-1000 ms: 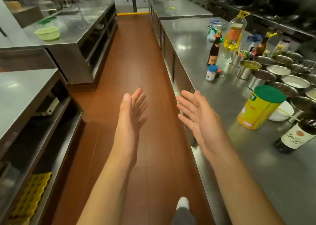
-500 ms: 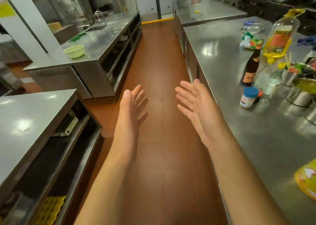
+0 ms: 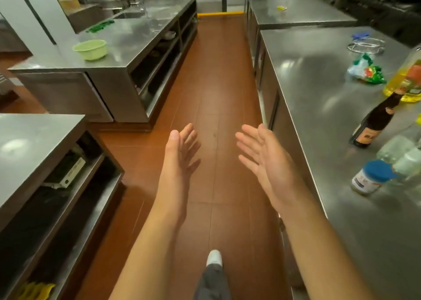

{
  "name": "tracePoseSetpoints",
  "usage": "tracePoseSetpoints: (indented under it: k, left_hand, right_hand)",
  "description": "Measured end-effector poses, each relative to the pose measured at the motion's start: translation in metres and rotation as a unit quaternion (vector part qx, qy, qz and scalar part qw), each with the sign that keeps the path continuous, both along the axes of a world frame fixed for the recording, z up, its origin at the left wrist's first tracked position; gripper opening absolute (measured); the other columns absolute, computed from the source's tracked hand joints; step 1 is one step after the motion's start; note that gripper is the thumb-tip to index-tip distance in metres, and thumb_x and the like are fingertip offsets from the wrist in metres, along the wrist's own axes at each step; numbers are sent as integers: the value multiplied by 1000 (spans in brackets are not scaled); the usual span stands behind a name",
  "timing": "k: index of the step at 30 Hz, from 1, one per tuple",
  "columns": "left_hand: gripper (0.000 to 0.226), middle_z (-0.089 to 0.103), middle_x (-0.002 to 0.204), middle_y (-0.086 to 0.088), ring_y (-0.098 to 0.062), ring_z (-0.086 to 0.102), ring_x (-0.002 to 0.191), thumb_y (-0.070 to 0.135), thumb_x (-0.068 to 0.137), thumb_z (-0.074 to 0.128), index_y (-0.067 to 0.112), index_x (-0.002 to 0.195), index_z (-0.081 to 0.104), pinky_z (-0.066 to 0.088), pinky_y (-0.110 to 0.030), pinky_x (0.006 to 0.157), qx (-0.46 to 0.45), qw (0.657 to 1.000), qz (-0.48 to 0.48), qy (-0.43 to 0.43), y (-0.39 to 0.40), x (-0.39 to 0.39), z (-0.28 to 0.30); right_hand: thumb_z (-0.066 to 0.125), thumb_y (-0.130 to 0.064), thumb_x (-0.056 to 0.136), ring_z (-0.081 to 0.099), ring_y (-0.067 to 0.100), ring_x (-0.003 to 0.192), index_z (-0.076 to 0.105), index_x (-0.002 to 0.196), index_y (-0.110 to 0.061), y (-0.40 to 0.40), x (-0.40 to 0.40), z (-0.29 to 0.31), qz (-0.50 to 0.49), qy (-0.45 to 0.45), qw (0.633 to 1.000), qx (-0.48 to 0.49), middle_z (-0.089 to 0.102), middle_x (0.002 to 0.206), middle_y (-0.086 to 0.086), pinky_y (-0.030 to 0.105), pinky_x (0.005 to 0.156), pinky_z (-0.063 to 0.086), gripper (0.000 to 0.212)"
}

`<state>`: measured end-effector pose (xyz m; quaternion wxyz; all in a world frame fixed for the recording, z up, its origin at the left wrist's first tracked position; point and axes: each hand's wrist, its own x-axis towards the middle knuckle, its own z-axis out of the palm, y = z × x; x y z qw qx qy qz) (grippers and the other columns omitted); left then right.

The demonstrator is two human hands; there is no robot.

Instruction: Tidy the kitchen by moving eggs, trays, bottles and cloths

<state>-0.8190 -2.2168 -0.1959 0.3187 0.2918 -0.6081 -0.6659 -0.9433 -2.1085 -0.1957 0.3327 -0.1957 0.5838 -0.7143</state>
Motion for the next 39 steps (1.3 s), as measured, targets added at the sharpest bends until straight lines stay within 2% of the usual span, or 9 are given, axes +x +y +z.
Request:
tracePoseSetpoints:
  k: [3, 11, 14, 16, 21, 26, 29, 34, 39]
  left_hand:
    - [62, 57, 140, 20, -2, 56, 127, 68, 96, 22, 39, 142, 50, 40, -32, 110, 25, 999, -11, 25, -58, -45, 5]
    - [66, 54, 145, 20, 2, 52, 130, 69, 92, 23, 38, 146, 46, 39, -30, 108, -32, 994, -89, 54, -155, -175, 31]
    - [66, 54, 144, 21, 3, 52, 129, 69, 93, 23, 38, 146, 46, 39, -30, 108, -44, 991, -118, 42, -180, -218, 25]
    - [65, 55, 143, 21, 3, 53, 128, 68, 93, 23, 38, 146, 47, 40, -30, 108, -36, 991, -123, 29, -199, -248, 19]
    - [61, 55, 142, 22, 4, 54, 127, 66, 96, 23, 39, 145, 47, 41, -26, 103, -41, 993, -110, 5, -253, -334, 6]
    - [66, 53, 144, 21, 3, 52, 129, 71, 92, 25, 39, 146, 45, 39, -31, 110, -64, 993, -95, -5, -305, -423, 21]
    - [65, 56, 142, 22, 5, 54, 126, 74, 93, 27, 39, 145, 48, 39, -30, 109, -81, 995, -59, 16, -337, -468, 32]
    - [66, 56, 143, 17, 1, 54, 128, 65, 91, 26, 34, 146, 47, 39, -32, 109, -68, 996, -7, 57, -392, -517, 38]
    - [68, 56, 143, 18, 3, 54, 127, 67, 89, 26, 36, 145, 47, 38, -34, 113, -39, 999, 9, 36, -458, -563, 23]
  right_hand:
    - [36, -50, 102, 54, 7, 127, 53, 140, -24, -46, -40, 13, -16, 19, 999, 20, 60, 137, -5, 38, 112, 41, 49]
    - [41, -51, 97, 56, 6, 125, 55, 138, -26, -133, -141, 29, -88, 28, 996, 10, 62, 135, -5, 35, 109, 43, 50]
    - [43, -55, 97, 56, 6, 125, 54, 139, -25, -158, -185, 26, -114, 25, 993, 10, 62, 135, -5, 37, 111, 42, 53]
    - [45, -61, 90, 56, 6, 126, 53, 141, -24, -176, -218, 23, -118, 15, 993, 11, 61, 136, -5, 36, 110, 42, 63]
    - [45, -63, 79, 55, 5, 126, 52, 141, -24, -229, -307, 6, -105, -5, 994, 6, 61, 137, -5, 37, 111, 42, 73]
    - [48, -61, 81, 56, 6, 124, 53, 141, -24, -294, -408, 16, -85, -20, 996, -18, 61, 136, -4, 38, 112, 41, 70]
    - [49, -59, 89, 57, 5, 122, 55, 138, -25, -335, -462, 27, -65, -11, 997, -33, 63, 133, -5, 38, 111, 41, 60]
    - [51, -61, 77, 58, 4, 121, 55, 139, -25, -401, -521, 34, -24, -10, 999, -32, 65, 131, -6, 36, 109, 43, 72]
    - [42, -55, 98, 55, 6, 126, 54, 139, -26, -465, -566, 20, 22, 0, 1000, 3, 62, 135, -7, 39, 113, 40, 52]
